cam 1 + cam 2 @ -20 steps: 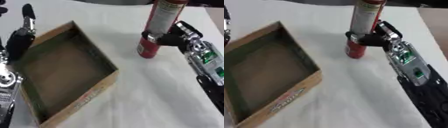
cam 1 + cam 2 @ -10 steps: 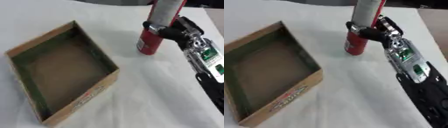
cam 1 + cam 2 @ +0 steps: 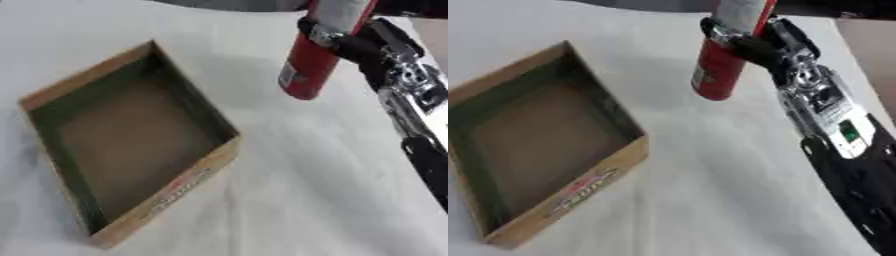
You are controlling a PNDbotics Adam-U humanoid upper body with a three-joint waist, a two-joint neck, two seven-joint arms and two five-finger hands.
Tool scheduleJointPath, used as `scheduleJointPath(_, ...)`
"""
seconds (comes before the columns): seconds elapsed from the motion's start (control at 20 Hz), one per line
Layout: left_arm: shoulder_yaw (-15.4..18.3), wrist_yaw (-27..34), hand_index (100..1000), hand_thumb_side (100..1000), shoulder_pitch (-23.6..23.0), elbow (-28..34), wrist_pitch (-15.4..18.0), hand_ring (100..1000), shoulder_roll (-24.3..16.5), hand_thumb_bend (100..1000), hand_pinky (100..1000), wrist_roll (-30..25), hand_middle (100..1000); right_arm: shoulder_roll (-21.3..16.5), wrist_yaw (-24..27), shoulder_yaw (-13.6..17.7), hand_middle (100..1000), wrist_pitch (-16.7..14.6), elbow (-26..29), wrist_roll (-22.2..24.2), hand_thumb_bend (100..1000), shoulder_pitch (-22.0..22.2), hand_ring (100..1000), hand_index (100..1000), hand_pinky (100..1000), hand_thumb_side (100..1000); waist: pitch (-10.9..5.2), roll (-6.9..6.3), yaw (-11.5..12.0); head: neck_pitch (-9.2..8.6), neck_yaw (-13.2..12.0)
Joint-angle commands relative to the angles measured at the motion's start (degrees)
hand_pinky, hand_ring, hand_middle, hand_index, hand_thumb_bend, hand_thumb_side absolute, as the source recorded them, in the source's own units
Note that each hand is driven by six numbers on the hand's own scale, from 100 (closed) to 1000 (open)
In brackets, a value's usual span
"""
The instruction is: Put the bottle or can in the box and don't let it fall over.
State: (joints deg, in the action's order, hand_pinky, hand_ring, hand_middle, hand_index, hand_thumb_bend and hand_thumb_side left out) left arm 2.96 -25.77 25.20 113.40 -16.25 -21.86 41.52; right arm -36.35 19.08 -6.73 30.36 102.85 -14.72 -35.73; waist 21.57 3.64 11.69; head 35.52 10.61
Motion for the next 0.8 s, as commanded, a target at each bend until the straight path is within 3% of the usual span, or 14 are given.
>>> scheduleJointPath(0.05,1.3,0.5,738,598,-0.7,1.2,-0.2,645,-2.2,314,713,1.1,654,-2.7,1.1,0.9,832,0.7,4.0,-0.1,100,-1.2,1000,630,990,420,-2.53,-0.24,-0.3,0.81,-0.5)
scheduleJointPath(0.45,2.7,1.1,727,596,-3.7,1.2,-0.7,644,-2.9,309,710,2.6,653,-0.8,4.0,-1.2,834,4.3,7.5,2.9,100,-7.6,1000,634,995,435,-5.79,-0.48,-1.7,3.24,-1.2)
scheduleJointPath(0.8,4.2,1.8,728,592,-5.0,1.2,-0.9,643,-2.9,309,709,4.7,653,4.8,5.2,-4.9,832,6.4,6.6,5.3,100,-14.1,1000,638,994,432,-8.36,-0.67,-1.2,4.98,-0.4)
